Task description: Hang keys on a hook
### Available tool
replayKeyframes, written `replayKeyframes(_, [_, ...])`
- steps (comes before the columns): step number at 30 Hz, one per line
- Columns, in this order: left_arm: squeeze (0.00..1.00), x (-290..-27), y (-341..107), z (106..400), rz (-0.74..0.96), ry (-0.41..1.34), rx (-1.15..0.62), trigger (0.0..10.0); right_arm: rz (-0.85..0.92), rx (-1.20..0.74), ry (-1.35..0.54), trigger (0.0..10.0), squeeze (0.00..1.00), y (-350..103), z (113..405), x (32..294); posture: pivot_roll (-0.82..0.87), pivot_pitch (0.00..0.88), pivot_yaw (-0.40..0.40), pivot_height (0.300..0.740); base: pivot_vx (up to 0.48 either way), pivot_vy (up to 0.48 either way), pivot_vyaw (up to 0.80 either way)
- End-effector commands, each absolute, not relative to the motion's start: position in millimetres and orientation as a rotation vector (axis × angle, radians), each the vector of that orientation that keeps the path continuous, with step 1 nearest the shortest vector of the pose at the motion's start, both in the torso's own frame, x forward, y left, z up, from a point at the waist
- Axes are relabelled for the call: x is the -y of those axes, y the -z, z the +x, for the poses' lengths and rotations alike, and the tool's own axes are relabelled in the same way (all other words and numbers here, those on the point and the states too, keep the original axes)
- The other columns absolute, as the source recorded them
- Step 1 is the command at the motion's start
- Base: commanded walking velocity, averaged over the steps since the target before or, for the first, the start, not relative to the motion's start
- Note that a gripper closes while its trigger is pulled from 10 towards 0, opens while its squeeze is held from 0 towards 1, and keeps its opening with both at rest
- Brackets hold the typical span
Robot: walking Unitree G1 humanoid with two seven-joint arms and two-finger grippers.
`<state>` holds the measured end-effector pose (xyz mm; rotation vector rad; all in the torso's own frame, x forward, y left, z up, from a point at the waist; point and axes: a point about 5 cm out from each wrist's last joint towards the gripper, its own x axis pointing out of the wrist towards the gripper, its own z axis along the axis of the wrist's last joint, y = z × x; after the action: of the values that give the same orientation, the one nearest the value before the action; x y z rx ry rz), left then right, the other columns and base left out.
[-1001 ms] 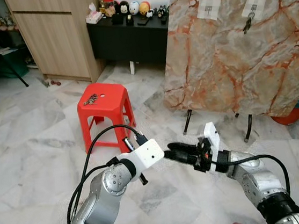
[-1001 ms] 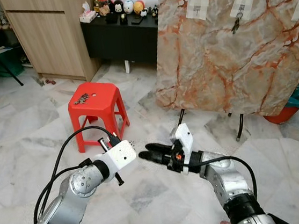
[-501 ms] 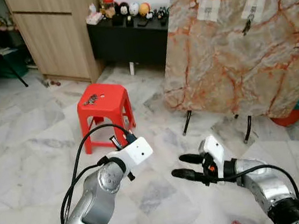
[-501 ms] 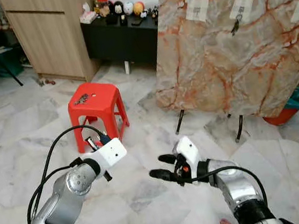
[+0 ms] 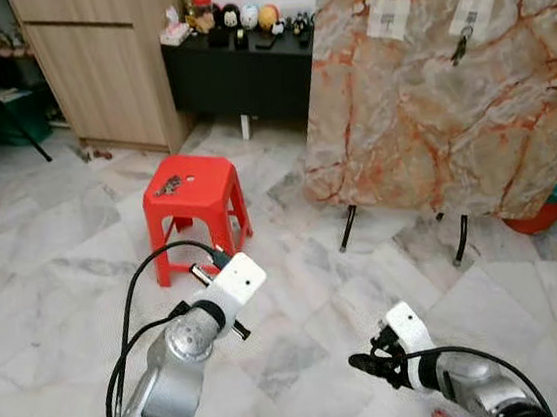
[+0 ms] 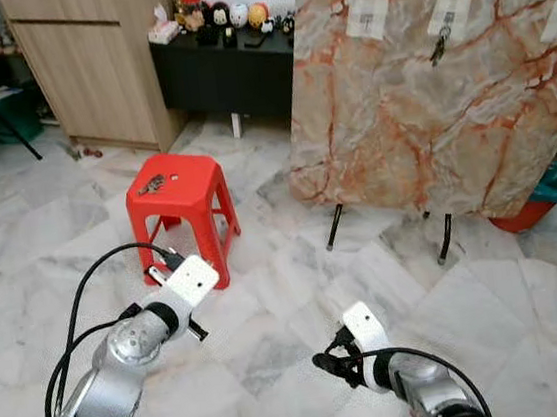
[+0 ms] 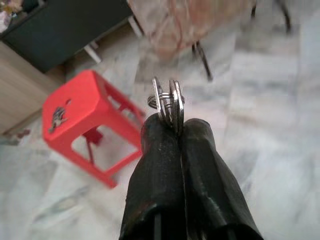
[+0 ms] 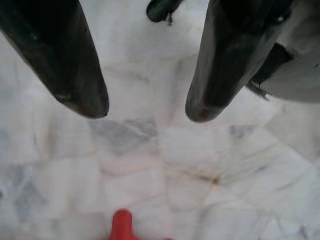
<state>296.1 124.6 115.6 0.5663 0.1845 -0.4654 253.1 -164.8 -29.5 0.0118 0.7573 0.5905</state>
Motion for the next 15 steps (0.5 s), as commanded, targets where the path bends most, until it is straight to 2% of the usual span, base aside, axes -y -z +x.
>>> replayKeyframes(1, [0.00, -116, -123, 294, 0.491, 0.526, -0.139, 10.0, 0.018, -0.771, -0.536, 10.0, 0.00, 34, 249, 169, 0.10, 0.000, -0.110, 0.740, 0.000, 0.000, 0.00])
replayKeyframes(8, [0.00, -93, -138, 281, 0.290, 0.720, -0.048, 10.0, 0.043, -0.787, -0.437, 10.0, 0.00, 42, 245, 171, 0.10, 0.000, -0.103, 0.740, 0.000, 0.000, 0.00])
replayKeyframes(15, [0.00, -78, -154, 269, 0.202, 0.856, 0.042, 10.0, 0.044, -0.715, -0.354, 10.0, 0.00, 34, 256, 175, 0.10, 0.000, -0.099, 0.740, 0.000, 0.000, 0.00])
